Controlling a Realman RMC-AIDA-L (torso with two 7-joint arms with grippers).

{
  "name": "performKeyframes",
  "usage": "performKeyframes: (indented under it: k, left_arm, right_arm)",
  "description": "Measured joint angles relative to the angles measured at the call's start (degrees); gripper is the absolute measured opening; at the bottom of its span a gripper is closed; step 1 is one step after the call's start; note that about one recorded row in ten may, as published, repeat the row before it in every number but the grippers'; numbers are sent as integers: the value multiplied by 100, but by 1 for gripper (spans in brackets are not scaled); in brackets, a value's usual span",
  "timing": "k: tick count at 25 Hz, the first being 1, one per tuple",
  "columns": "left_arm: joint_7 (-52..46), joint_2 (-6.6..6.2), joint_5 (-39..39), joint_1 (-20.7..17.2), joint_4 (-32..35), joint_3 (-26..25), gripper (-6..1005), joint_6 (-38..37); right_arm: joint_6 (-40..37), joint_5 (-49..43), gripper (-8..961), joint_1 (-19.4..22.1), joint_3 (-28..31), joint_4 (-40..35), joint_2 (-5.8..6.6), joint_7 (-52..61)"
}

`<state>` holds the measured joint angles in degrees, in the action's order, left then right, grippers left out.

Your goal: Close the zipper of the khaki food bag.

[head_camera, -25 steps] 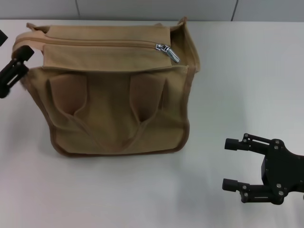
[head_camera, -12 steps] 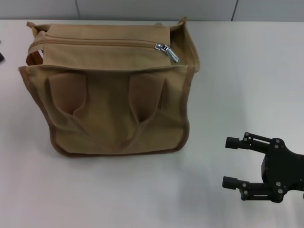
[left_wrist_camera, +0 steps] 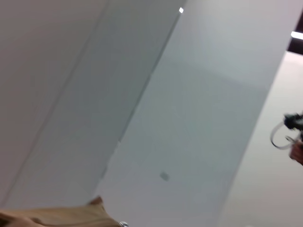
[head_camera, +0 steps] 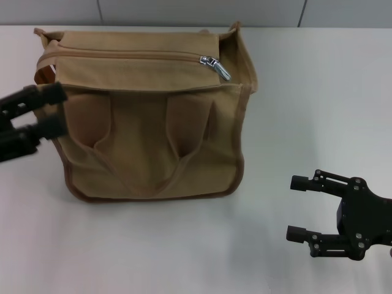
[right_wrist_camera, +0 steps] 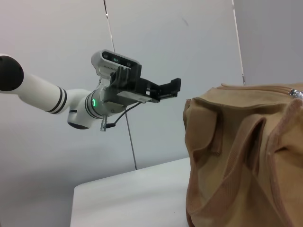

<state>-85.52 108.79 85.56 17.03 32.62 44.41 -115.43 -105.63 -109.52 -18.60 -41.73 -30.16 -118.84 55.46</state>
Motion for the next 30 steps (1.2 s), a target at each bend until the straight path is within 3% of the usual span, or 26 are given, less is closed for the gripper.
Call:
performKeyframes:
  k: [5, 8, 9, 14, 19, 30]
  left_arm:
    - [579, 30, 335, 41, -1, 657, 840, 28]
    - [1230, 184, 1027, 78, -51, 874, 840, 103]
    - [1529, 310, 1452, 98, -64, 867, 840, 194]
    - [2028, 478, 2226, 177, -322, 855, 840, 746]
    - [2311, 440, 2378, 270, -719, 859, 840, 1079]
    - [2165, 437, 2372, 342, -731, 867, 840, 1033]
  right_arm:
    - [11, -20, 837, -9, -2, 33, 1, 0]
    - [61, -34, 837, -26, -30, 113, 3, 0]
    - [78, -36, 837, -29, -43, 136, 4, 0]
    - [200, -250, 837, -32, -74, 217, -12, 27]
    - [281, -440, 837, -94, -76, 350, -16, 45]
    - [361, -723, 837, -263, -81, 483, -17, 53]
